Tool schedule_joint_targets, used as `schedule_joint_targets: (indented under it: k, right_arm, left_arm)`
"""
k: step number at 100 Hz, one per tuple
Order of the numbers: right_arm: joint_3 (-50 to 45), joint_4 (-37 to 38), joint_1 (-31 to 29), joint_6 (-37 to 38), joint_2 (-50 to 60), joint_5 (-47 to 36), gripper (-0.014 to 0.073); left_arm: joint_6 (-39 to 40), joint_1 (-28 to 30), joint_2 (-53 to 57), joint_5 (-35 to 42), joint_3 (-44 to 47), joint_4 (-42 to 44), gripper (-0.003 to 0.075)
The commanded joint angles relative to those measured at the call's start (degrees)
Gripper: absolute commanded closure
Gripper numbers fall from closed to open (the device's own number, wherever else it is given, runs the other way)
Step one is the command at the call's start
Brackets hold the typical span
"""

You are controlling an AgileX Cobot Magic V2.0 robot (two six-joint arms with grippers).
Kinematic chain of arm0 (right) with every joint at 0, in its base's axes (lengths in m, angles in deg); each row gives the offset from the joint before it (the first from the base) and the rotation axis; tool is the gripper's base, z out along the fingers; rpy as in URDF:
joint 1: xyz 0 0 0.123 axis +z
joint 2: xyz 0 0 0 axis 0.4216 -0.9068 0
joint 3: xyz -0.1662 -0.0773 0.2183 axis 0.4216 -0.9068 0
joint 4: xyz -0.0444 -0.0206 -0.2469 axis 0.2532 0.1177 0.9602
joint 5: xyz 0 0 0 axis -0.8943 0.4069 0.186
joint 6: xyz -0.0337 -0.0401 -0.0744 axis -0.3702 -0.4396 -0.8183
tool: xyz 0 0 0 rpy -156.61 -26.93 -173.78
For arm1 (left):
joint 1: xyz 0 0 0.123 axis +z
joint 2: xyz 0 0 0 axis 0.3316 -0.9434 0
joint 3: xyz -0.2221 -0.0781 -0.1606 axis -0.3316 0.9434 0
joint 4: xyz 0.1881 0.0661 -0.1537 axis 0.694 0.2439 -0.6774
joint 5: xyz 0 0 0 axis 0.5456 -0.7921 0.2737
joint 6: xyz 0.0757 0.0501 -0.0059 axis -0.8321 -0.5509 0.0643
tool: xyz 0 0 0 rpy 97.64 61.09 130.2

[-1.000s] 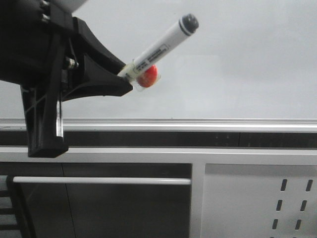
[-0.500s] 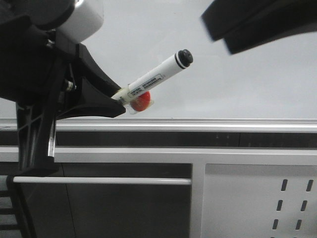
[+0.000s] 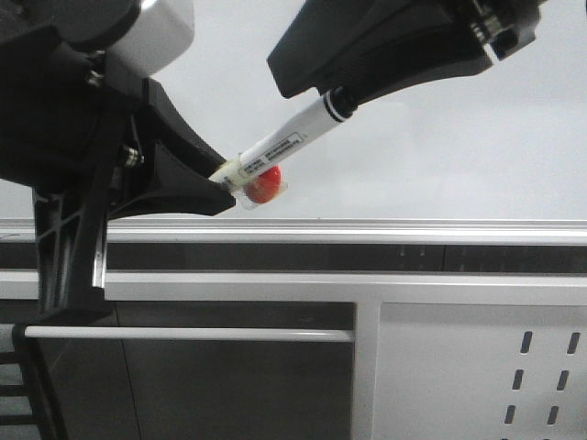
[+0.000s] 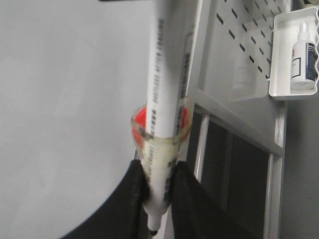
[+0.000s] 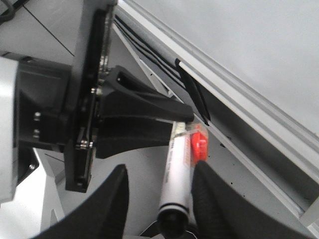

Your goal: Write number 1 on whiteboard

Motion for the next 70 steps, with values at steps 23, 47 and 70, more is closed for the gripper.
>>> schedule_joint_targets:
  k: [23, 47, 70]
  right_arm:
    - [2.3, -1.9, 0.0, -0.7, -1.2, -1.7, 0.0321]
    - [2.3, -2.0, 0.0, -0.7, -1.8, -1.8, 0.0327]
    - [2.3, -2.6, 0.0, -0.1, -2.1, -0.6, 0.0665]
  left_arm:
    - [0.2, -0.3, 1.1, 6.5, -1.9, -0.7, 0.0738]
    - [0.2, -0.3, 1.1, 7.6, -1.9, -0.7, 0.0738]
    - [0.2, -0.3, 1.1, 10.9, -1.9, -1.5, 0.0736]
